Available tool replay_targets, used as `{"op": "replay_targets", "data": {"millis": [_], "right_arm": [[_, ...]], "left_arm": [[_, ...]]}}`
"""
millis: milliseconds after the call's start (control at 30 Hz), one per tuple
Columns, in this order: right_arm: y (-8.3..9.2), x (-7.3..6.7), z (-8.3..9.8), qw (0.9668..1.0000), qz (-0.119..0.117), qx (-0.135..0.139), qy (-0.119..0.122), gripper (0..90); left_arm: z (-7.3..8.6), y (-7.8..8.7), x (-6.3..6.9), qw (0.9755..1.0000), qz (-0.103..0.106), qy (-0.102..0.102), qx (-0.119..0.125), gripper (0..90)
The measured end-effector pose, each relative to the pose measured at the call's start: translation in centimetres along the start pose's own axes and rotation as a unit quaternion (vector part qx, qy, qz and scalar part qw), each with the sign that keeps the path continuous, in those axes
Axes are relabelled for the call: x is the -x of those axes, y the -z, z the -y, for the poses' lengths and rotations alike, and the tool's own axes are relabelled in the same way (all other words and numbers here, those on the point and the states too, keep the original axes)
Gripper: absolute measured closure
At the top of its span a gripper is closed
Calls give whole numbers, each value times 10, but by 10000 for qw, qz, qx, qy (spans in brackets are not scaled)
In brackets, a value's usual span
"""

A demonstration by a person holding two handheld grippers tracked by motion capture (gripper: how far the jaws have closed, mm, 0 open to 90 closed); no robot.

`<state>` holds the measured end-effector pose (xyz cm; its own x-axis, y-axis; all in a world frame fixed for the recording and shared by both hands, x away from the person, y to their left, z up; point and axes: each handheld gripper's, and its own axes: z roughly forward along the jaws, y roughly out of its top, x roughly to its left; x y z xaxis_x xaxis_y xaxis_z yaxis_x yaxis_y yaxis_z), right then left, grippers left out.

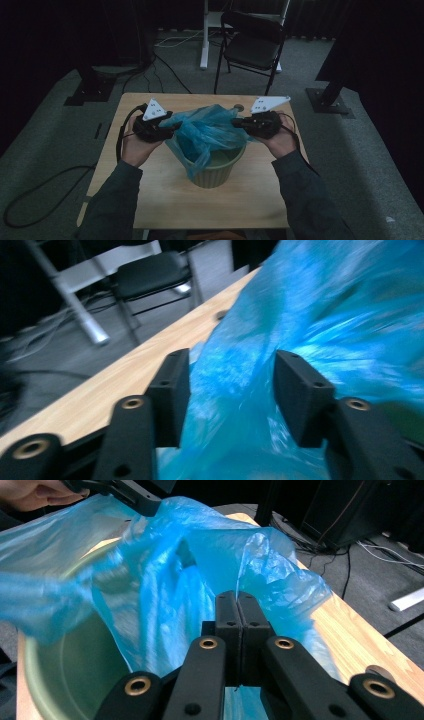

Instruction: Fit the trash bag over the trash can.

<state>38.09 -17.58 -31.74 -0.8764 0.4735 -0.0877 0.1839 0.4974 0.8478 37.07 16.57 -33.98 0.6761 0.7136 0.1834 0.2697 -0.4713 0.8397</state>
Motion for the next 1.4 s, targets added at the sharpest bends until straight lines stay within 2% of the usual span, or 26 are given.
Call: {"op": "replay_targets", "data": {"millis": [200, 367, 500, 600, 700, 800, 933, 1000, 1100, 1200, 1400], "right_arm": [[-4, 9, -1, 9999, 122, -37, -103, 900], [-12, 17, 2, 9993, 217, -154, -262, 899], [-16, 26, 4, 9983, 311, -165, -459, 899], [-22, 35, 4, 9970, 419, -216, -610, 898], [-29, 41, 4, 9956, 524, -319, -713, 898], [-35, 47, 5, 9943, 594, -420, -785, 898], [-42, 50, 7, 9932, 612, -537, -837, 898], [-49, 53, 8, 9918, 638, -662, -884, 899], [-54, 57, 13, 9902, 643, -719, -1007, 900], [-57, 63, 21, 9874, 650, -773, -1218, 900], [-61, 65, 36, 9851, 581, -911, -1339, 900]], "left_arm": [[2, -9, -4, 9991, -421, -38, -69, 601], [1, -16, -12, 9989, -446, 130, -22, 597], [-2, -25, -13, 9983, -563, 89, -86, 587], [-4, -34, -17, 9980, -596, 187, -74, 595], [-5, -43, -21, 9977, -592, 311, -59, 613], [-4, -51, -25, 9976, -591, 354, -109, 630], [0, -59, -30, 9973, -529, 484, -151, 646], [4, -66, -35, 9968, -474, 620, -192, 647], [7, -74, -37, 9965, -418, 668, -274, 648], [10, -82, -38, 9964, -291, 713, -351, 645], [19, -90, -38, 9941, 13, 1048, -264, 646]]}}
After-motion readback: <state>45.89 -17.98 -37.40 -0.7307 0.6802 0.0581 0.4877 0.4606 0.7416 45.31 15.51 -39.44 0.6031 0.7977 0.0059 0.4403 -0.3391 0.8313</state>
